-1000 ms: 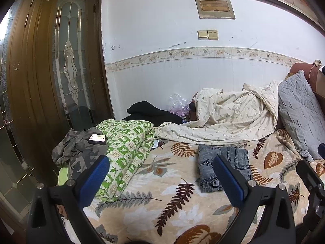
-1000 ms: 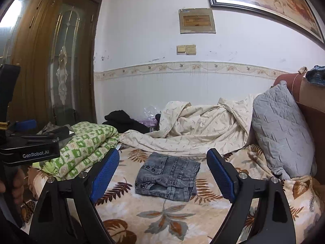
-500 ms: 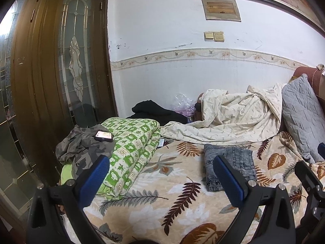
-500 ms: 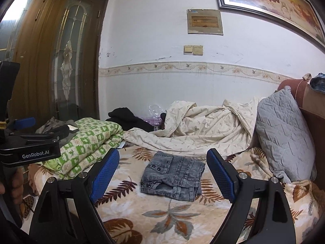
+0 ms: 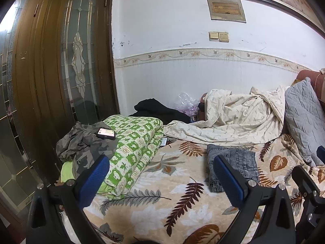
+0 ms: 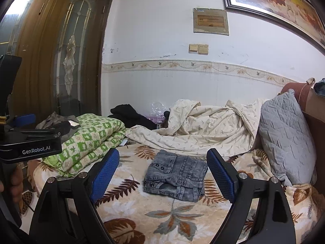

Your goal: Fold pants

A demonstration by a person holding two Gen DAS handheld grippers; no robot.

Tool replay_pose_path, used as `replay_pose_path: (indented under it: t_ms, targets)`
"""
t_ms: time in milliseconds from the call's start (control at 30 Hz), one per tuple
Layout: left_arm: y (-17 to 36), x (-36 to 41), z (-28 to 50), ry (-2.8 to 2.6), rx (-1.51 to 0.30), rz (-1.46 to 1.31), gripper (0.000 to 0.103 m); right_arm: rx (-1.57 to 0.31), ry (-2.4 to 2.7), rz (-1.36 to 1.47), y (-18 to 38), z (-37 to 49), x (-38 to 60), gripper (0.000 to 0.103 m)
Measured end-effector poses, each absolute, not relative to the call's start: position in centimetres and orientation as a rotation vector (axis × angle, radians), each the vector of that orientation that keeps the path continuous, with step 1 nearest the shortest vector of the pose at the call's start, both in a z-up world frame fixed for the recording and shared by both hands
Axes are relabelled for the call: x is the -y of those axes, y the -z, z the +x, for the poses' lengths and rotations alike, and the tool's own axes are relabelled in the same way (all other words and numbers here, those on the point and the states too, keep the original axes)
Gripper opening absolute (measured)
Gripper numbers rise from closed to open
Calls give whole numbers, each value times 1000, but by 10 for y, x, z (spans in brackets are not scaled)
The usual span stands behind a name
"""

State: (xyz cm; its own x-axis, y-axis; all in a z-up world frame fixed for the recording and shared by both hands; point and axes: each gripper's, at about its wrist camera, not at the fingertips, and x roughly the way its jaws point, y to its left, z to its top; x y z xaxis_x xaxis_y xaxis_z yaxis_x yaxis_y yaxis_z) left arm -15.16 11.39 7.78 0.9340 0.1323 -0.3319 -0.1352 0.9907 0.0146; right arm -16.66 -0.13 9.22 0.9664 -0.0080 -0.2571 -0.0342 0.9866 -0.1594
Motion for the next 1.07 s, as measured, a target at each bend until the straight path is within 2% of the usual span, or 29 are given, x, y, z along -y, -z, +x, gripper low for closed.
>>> replay_pose_path:
  t_ms: [667, 1067]
  targets:
    - [-82, -118, -151, -153, -332, -21, 103, -261, -10, -186, -93, -149, -7, 88]
    - [-74, -96, -118, -112, -362, 3, 103, -282, -7, -175, -81, -119, 5, 88]
